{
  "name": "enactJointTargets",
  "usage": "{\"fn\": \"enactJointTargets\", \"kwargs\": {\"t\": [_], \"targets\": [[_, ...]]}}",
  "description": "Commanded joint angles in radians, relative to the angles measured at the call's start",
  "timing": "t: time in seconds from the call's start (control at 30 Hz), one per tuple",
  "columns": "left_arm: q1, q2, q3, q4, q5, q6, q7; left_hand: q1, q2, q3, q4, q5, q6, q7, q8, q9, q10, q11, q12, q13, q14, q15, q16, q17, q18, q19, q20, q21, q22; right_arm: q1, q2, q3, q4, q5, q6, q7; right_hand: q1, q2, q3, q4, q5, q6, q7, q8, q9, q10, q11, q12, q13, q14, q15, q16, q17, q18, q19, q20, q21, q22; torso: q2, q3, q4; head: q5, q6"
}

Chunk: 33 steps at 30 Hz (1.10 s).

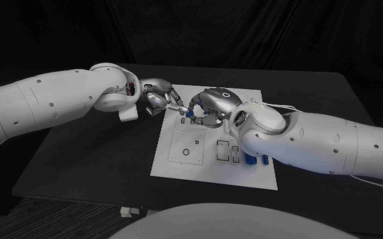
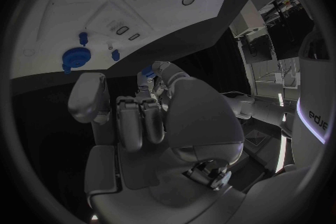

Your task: Assemble the parts on the task board

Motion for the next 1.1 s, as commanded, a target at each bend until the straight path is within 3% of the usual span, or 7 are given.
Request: {"fn": "enactJointTargets", "kwargs": {"t": [0.03,0.43,0.57,0.67,1.1], "targets": [[-0.003,0.006,0.001,0.0,0.012,-0.006,0.008,0.005,0.005,-0.009,0.0,0.007,0.007,0.0,-0.002,-0.001,0.056,-0.001,0.0,0.228,0.106,0.003,0.003,0.263,-0.001,0.003,0.001,0.002,0.169,0.001,-0.002,0.001,0.008,-0.009,-0.03,0.003,-0.002,-0.005,0.004,0.0,0.004,0.008,0.001,-0.002,0.0,0.105,-0.007,0.003,0.263,0.108,-0.007,0.003,0.263,-0.001,-0.001,-0.009,0.005,0.14,-0.001,0.0,-0.0001,0.001,0.0],[-0.005,0.017,0.001,-0.007,0.012,0.028,-0.02,0.008,0.011,-0.019,-0.001,0.001,0.007,0.0,-0.003,-0.007,0.045,-0.002,-0.008,0.22,0.106,0.002,0.003,0.263,0.001,-0.003,0.0,-0.009,0.167,0.001,0.0,0.001,0.006,-0.009,-0.029,0.002,-0.003,-0.005,0.004,0.0,0.001,0.011,0.0,-0.003,0.0,0.105,-0.008,0.003,0.263,0.108,-0.008,0.003,0.263,-0.001,-0.001,-0.009,0.005,0.14,0.0,-0.0002,-0.0003,0.003,0.0],[-0.005,0.022,0.001,-0.01,0.012,0.034,-0.018,0.022,0.017,-0.023,-0.006,0.021,0.007,0.0,-0.005,-0.012,0.045,-0.002,-0.008,0.221,0.106,0.002,0.003,0.263,0.001,-0.002,0.0,-0.01,0.168,0.001,0.002,0.001,0.006,-0.009,-0.028,0.002,-0.003,-0.005,0.004,0.0,0.001,0.011,0.0,-0.003,0.0,0.105,-0.008,0.003,0.263,0.108,-0.008,0.003,0.263,-0.001,-0.001,-0.009,0.005,0.14,-0.001,0.0,0.0001,0.004,0.0],[-0.006,0.023,0.001,-0.011,0.012,0.032,-0.014,0.039,0.023,-0.026,-0.01,0.056,0.013,-0.001,-0.003,-0.018,0.049,-0.003,-0.005,0.223,0.106,0.002,0.003,0.263,0.001,-0.001,0.0,-0.01,0.169,0.001,0.002,0.001,0.006,-0.009,-0.026,0.001,-0.003,-0.005,0.005,-0.001,-0.001,0.013,0.0,-0.004,-0.001,0.105,-0.008,0.003,0.263,0.108,-0.008,0.003,0.263,-0.001,-0.001,-0.009,0.004,0.14,-0.001,-0.0001,0.0002,0.005,0.0],[-0.008,0.024,0.001,-0.012,0.012,0.008,0.016,0.072,0.038,-0.026,-0.015,0.104,0.031,-0.006,0.003,-0.026,0.054,-0.008,-0.002,0.226,0.106,-0.002,0.003,0.263,0.0,0.003,-0.004,-0.008,0.172,0.001,0.003,0.001,0.006,-0.009,-0.019,-0.001,-0.002,-0.005,0.005,-0.002,-0.003,0.014,0.0,-0.005,-0.001,0.105,-0.009,0.003,0.263,0.108,-0.008,0.003,0.263,-0.001,-0.001,-0.01,0.003,0.14,0.0,-0.0001,0.0001,0.002,0.0]]}}
